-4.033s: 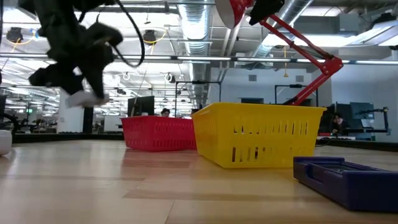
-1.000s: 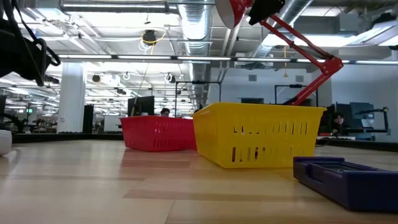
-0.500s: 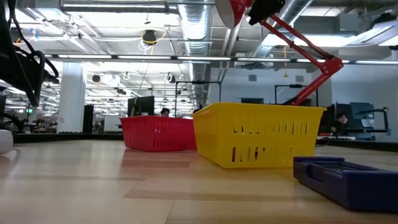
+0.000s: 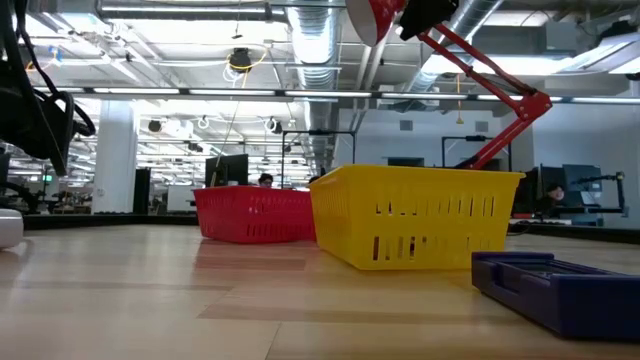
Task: Pick & Place Office items
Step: Put the left blue charger adapter into the yellow basket
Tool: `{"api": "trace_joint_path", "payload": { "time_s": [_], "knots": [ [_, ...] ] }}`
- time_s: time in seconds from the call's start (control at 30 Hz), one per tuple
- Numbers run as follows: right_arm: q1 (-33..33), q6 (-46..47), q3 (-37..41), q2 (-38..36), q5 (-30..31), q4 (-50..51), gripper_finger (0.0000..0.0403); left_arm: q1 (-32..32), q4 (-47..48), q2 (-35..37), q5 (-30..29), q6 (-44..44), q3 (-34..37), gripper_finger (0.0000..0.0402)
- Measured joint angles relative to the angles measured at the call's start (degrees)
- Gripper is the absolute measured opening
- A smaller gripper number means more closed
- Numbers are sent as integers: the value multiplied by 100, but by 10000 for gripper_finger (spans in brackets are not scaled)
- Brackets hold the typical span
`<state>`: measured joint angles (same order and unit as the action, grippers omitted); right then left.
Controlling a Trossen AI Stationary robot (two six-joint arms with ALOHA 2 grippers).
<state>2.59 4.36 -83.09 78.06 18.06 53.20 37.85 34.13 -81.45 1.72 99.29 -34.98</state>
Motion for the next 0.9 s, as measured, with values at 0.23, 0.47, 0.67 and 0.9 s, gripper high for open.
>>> {"api": "trace_joint_path", "payload": {
  "time_s": [0.23,0.47,0.67,0.9],
  "knots": [
    [12,317,-30,-13,-20,-476,216,-2,-130,893,-914,239,17,124],
    [189,275,-378,-16,-24,-1067,216,0,-49,2134,-2531,308,20,124],
    [412,271,-579,-14,-111,-2064,216,-2,-243,3049,-4196,-297,20,124],
    [612,622,-588,80,-237,-3420,216,-4,-1958,3822,-5617,-3072,17,124]
  ]
}}
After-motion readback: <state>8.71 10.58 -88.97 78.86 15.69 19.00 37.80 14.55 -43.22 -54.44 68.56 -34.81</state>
